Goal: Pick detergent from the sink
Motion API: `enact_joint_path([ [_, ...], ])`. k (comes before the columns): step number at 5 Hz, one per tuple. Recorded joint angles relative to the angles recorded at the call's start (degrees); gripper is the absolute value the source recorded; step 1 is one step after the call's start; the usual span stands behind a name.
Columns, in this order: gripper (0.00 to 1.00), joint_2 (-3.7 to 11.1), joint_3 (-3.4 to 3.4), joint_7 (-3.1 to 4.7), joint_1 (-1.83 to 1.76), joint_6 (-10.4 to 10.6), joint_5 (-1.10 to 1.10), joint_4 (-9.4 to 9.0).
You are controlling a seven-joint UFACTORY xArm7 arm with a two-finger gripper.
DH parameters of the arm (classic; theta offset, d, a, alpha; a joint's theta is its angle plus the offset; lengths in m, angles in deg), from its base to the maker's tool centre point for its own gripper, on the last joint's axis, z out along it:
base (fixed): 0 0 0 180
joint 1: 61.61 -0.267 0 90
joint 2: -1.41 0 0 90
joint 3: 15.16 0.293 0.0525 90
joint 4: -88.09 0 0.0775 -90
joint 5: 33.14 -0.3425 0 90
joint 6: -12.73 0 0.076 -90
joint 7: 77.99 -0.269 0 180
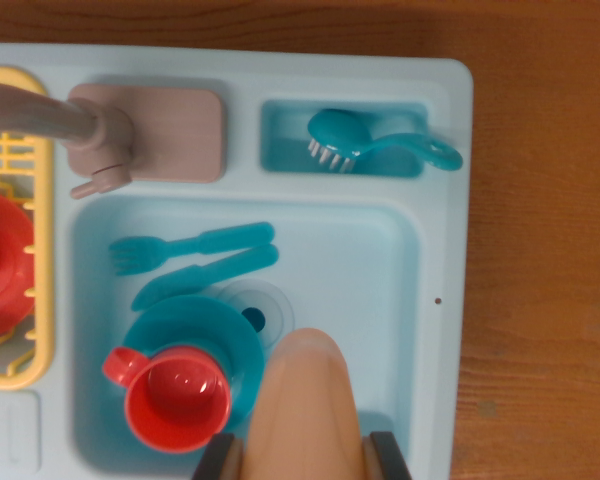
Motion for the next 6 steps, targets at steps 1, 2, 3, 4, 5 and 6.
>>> enact_joint_path([
  [1,1.00,-0.35,-0.02,-0.06,-0.01,-1.4,0.07,1.09],
  [2,1.00,-0.35,-0.02,-0.06,-0.01,-1.4,0.07,1.09],
  [3,1.00,-0.64,-0.04,-0.11,-0.02,-2.6,0.12,1.97],
  [4,1.00,-0.64,-0.04,-0.11,-0.02,-2.6,0.12,1.97],
  [5,1.00,-0.83,-0.05,-0.15,-0.03,-3.4,0.15,2.55],
  [6,1.00,-0.83,-0.05,-0.15,-0.03,-3.4,0.15,2.55],
])
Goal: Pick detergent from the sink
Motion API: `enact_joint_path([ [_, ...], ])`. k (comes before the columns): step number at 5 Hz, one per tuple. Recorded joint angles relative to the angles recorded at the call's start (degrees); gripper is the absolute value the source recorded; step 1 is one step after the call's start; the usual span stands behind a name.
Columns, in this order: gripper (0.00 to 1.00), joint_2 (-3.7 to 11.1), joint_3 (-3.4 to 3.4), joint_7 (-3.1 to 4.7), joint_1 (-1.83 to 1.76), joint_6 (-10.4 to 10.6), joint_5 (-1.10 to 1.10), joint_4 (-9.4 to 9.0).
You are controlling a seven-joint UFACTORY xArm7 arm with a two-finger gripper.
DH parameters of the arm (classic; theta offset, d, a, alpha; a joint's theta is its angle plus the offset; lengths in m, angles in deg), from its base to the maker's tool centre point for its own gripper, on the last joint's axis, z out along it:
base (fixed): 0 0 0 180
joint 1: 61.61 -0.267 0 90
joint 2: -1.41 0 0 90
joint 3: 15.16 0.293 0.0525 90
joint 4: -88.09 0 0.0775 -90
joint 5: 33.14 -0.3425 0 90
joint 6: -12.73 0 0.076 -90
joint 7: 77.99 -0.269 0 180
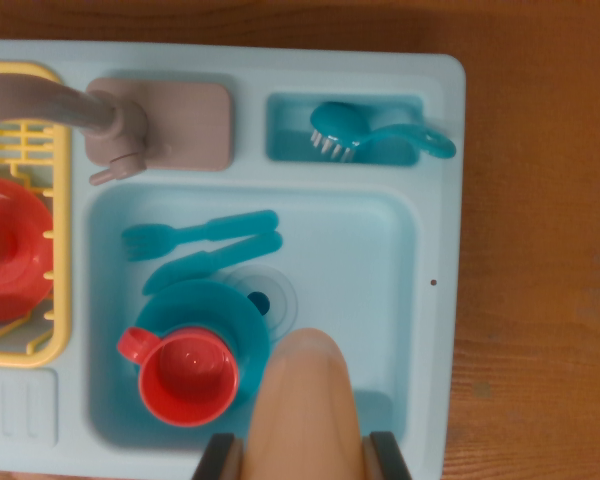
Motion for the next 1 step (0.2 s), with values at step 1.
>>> enact_joint_path([
  [1,1.00,-0.08,0.00,-0.01,0.00,-0.3,0.01,0.24],
])
